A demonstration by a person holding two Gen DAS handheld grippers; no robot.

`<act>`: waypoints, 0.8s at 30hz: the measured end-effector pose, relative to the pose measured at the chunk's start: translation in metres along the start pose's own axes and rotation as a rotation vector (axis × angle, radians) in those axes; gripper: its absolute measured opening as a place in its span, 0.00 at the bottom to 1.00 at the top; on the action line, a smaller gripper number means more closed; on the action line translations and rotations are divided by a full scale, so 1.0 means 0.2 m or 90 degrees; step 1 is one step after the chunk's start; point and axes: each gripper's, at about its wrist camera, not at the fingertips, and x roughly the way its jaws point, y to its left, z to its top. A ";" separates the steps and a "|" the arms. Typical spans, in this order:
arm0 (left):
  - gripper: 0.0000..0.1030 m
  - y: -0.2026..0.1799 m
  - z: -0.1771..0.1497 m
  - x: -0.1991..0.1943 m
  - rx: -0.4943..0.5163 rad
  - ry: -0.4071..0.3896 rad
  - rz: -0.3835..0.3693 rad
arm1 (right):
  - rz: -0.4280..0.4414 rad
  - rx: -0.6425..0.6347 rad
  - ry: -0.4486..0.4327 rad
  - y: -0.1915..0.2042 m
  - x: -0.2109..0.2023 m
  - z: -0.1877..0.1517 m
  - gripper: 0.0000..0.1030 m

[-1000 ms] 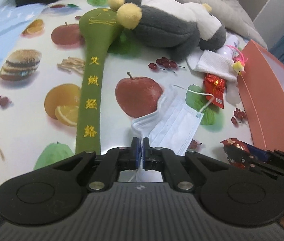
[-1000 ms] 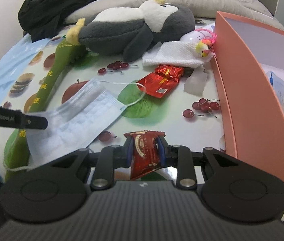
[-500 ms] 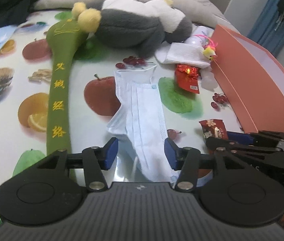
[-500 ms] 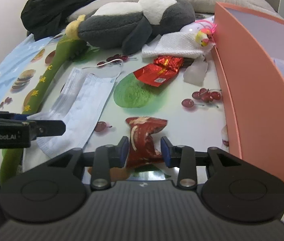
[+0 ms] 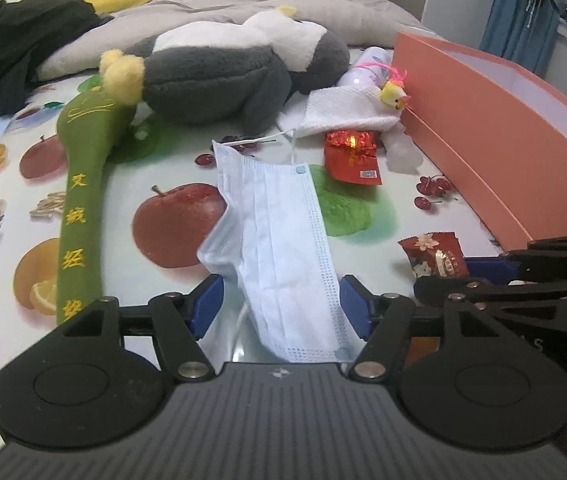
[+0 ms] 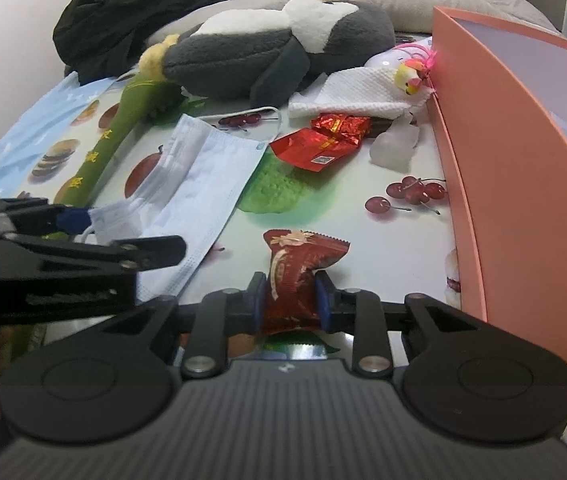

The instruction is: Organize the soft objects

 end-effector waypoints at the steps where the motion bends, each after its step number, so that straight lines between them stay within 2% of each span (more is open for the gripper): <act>1: 0.67 -0.01 0.00 0.01 0.004 0.004 0.002 | -0.002 -0.003 0.001 0.00 0.00 0.00 0.29; 5: 0.57 -0.02 -0.01 0.07 0.011 0.024 0.007 | -0.003 -0.003 0.002 0.00 0.00 -0.01 0.28; 7: 0.52 -0.02 -0.01 0.08 0.013 0.017 0.009 | -0.004 -0.003 0.002 0.00 0.00 -0.01 0.28; 13: 0.28 -0.03 0.00 0.08 0.007 0.016 0.008 | -0.009 -0.005 0.000 0.01 0.00 -0.01 0.28; 15: 0.15 -0.04 -0.01 0.07 0.011 0.013 0.010 | -0.011 -0.002 0.000 0.01 0.00 -0.01 0.28; 18: 0.09 -0.06 -0.01 0.06 -0.001 0.010 0.013 | -0.013 0.005 -0.001 0.00 -0.02 -0.01 0.28; 24: 0.06 -0.05 -0.01 -0.01 -0.074 0.000 0.003 | -0.011 0.023 -0.007 -0.02 -0.06 0.00 0.28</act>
